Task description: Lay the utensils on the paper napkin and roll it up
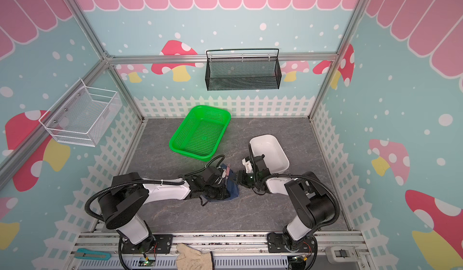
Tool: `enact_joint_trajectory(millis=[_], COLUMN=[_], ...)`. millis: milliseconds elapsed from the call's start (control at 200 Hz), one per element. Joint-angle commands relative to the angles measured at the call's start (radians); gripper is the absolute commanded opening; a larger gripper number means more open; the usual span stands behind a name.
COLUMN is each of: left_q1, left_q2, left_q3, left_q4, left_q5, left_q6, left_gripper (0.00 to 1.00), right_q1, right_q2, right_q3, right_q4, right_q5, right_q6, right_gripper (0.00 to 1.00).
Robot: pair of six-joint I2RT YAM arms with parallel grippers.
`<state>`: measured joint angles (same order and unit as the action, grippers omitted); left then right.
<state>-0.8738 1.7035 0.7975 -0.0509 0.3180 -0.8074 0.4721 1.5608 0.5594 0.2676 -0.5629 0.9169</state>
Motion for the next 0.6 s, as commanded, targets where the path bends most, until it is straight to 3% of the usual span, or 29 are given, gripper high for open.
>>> enact_joint_trajectory(millis=[0,265,595], left_q1=[-0.005,-0.005,-0.005], left_q2=[-0.026,-0.016,-0.005], left_q3=[-0.012,0.000,0.000], left_q4=[0.000,-0.001,0.017], left_q5=[-0.027,-0.023,-0.002], left_q6=[-0.008,-0.006,-0.012], left_gripper=[0.19,0.19,0.19], right_q1=[0.007,0.069,0.084], right_q2=[-0.078,-0.163,-0.179], right_q3=[-0.069,-0.153,-0.176], right_q4=[-0.063,-0.071,0.070], right_q5=[0.003,-0.052,0.065], right_q6=[-0.015,0.056,0.153], right_gripper=[0.52,0.53,0.53])
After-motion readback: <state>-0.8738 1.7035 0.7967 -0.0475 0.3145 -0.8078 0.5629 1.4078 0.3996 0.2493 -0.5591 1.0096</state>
